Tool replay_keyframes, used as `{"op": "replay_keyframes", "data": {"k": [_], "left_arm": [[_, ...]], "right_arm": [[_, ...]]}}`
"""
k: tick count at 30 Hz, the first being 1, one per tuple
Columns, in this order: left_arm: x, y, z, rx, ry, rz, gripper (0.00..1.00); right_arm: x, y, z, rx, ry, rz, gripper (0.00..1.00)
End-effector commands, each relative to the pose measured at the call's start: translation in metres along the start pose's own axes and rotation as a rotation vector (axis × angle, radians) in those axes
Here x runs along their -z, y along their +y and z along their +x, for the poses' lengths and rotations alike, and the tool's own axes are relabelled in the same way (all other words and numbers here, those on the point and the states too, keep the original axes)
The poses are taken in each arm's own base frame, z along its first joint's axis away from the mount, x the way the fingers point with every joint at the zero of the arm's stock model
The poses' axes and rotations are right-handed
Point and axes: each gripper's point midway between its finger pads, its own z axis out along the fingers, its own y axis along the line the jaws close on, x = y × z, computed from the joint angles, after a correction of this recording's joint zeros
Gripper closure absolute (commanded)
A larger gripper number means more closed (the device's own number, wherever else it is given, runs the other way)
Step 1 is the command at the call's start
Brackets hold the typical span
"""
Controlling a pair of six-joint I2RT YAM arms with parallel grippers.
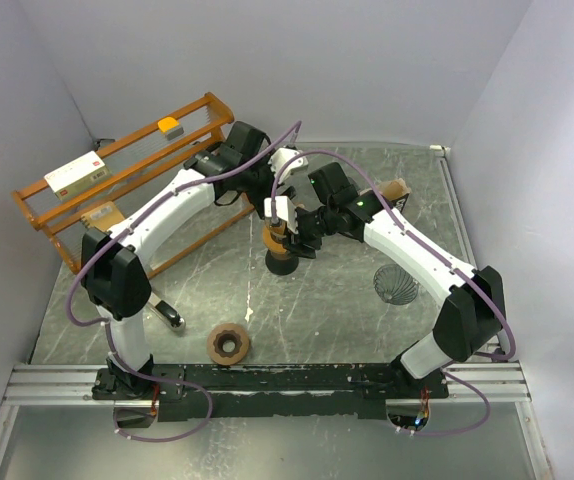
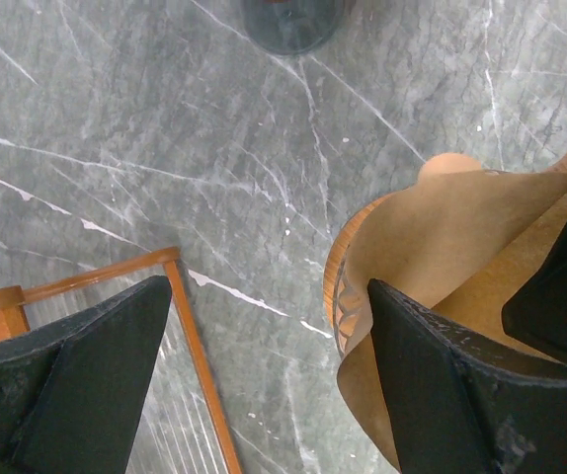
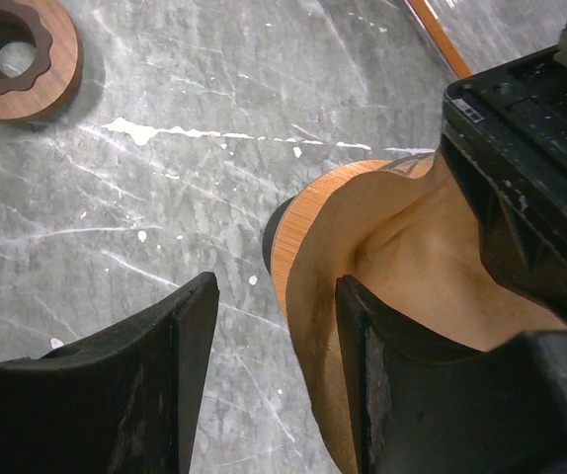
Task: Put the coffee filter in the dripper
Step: Place the coffee filter in the coffee dripper.
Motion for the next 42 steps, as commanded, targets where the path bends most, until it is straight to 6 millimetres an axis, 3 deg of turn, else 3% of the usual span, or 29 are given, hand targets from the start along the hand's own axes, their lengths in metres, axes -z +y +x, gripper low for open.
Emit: {"op": "replay_keyframes", "data": {"k": [1, 19, 33, 42], "left_arm": [[0.022, 0.002, -0.027, -0.020, -0.070, -0.014, 0.08], [0.022, -0.001, -0.019, -0.025, -0.061, -0.014, 0.08], [0.029, -0.002, -0.030, -0.033, -0.087, 0.000, 0.08], [0.035, -0.001, -0.040, -0.039, -0.112, -0.001, 0.07]], "right_arm": [[0.002, 0.002, -0.006, 0.003, -0.008, -0.012, 0.49], [-0.010, 0.006, 0.008, -0.013, 0.007, -0.038, 0.49], [0.005, -0.007, -0.020, 0.026, -0.028, -0.013, 0.47], [0.012, -0.009, -0.026, 0.032, -0.028, 0.000, 0.44]]}}
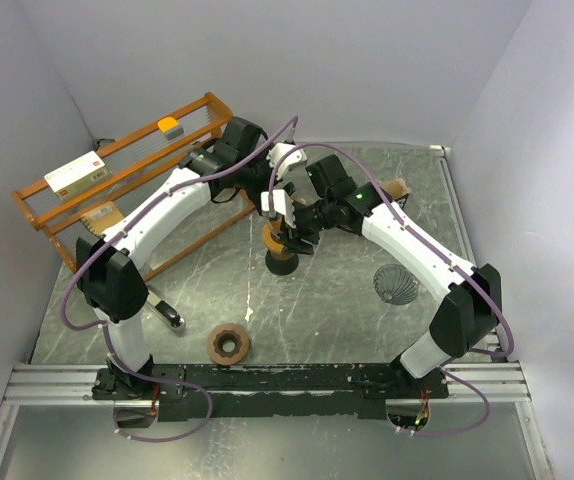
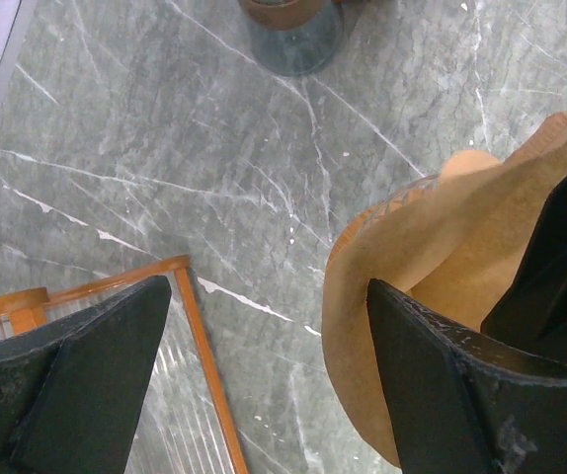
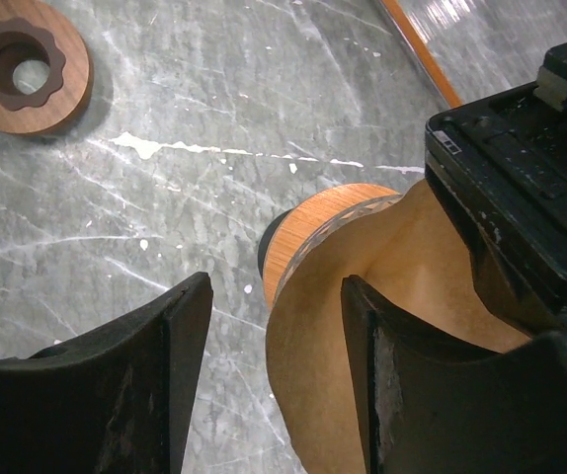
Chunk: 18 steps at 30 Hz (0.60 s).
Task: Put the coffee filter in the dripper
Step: Place the coffee filter in the coffee dripper.
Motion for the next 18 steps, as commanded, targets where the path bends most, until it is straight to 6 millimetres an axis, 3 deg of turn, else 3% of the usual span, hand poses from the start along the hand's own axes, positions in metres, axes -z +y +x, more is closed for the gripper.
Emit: {"op": "replay_keyframes", "data": {"k": [1, 18], "left_arm": [[0.022, -0.002, -0.027, -0.028, -0.072, 0.004, 0.07], [0.035, -0.010, -0.036, -0.045, -0.113, 0.025, 0.07]], "right_arm": [[0.007, -0.004, -0.010, 0.021, -0.011, 0.017, 0.44], [0.004, -0.001, -0.003, 0.004, -0.004, 0.016, 0.44]]}}
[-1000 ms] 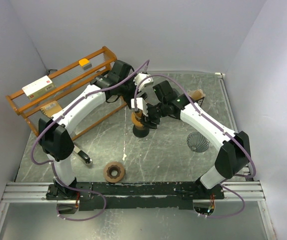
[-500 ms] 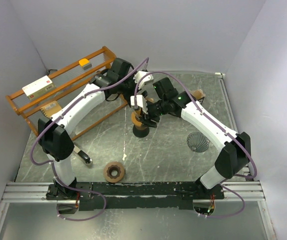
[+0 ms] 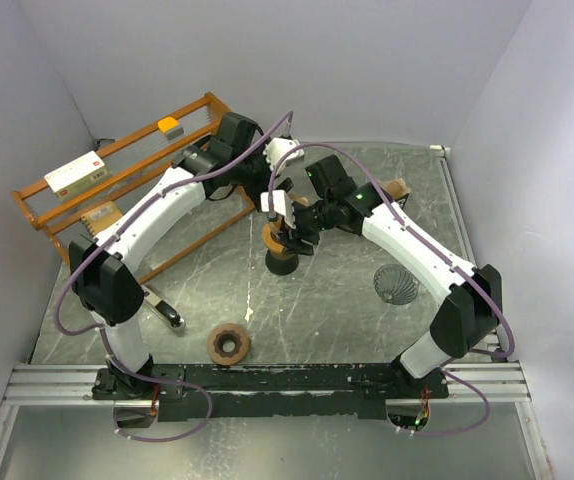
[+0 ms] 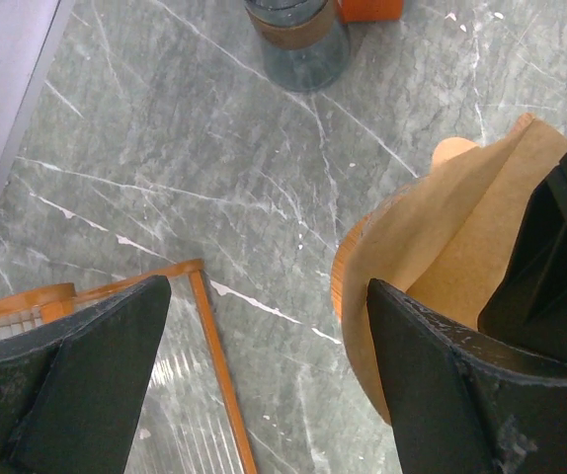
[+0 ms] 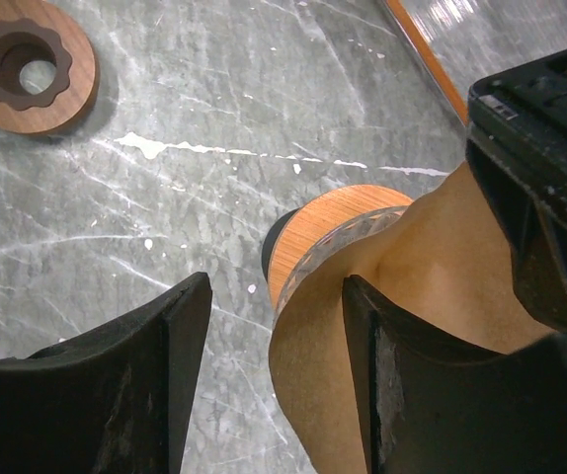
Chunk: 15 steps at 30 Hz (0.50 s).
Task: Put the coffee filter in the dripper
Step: Place the coffee filter in the coffee dripper.
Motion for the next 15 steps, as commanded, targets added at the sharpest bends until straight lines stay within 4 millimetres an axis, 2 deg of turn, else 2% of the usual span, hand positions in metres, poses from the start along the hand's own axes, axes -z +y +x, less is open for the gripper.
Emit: {"op": "replay_keyframes", "data": {"k": [1, 15], "left_arm": [[0.021, -0.013, -0.026, -0.033, -0.081, 0.048, 0.07], [0.036, -0.018, -0.034, -0.030, -0.120, 0.050, 0.07]], "right_arm": [[0.003, -0.002, -0.001, 0.002, -0.007, 0.019, 0.44], [-0.009, 0.001, 0.007, -0.025, -0.008, -0.015, 0.46]]}}
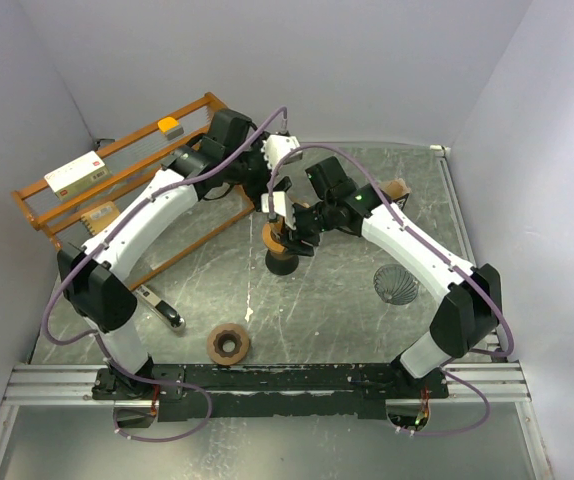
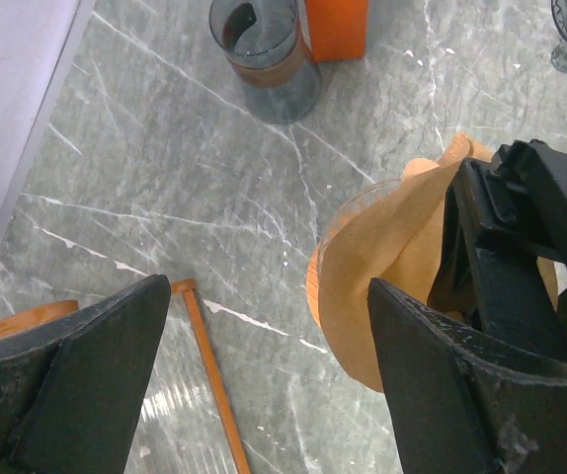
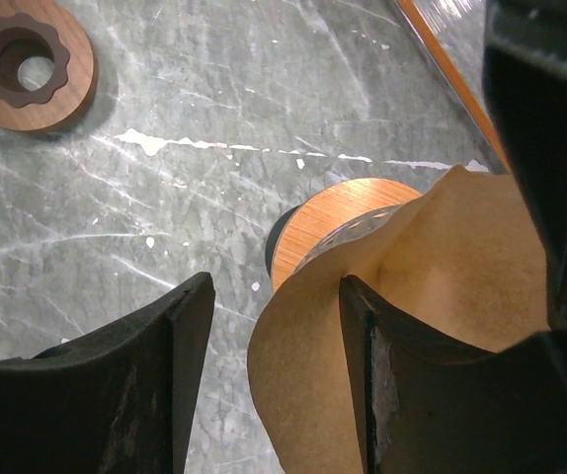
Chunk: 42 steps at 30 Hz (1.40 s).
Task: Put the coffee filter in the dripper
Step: Place the coffee filter in the coffee dripper.
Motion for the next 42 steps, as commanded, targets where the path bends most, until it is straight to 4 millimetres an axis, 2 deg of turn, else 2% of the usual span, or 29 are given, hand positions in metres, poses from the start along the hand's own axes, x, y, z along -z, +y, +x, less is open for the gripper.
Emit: {"op": "replay_keyframes", "data": {"k": [1, 9, 13, 24, 42], "left_arm": [[0.016, -0.007, -0.014, -0.012, -0.047, 0.009, 0.07], [0.031, 0.001, -0.016, -0.001, -0.069, -0.024, 0.07], [0.037, 0.007, -0.013, 0.007, -0.078, -0.036, 0.07], [0.052, 0.018, -0.008, 0.039, -0.102, -0.062, 0.07], [0.065, 0.030, -0.001, 0.067, -0.116, -0.095, 0.07]], "right_arm": [[-0.007, -0.001, 0.001, -0.013, -0.016, -0.015, 0.46], [-0.005, -0.002, 0.000, -0.012, -0.012, -0.015, 0.43], [0.000, -0.002, -0.002, -0.007, -0.004, -0.005, 0.35], [0.016, -0.003, -0.016, 0.008, -0.009, 0.016, 0.21], [0.038, 0.001, -0.031, 0.021, -0.028, 0.054, 0.16]]}}
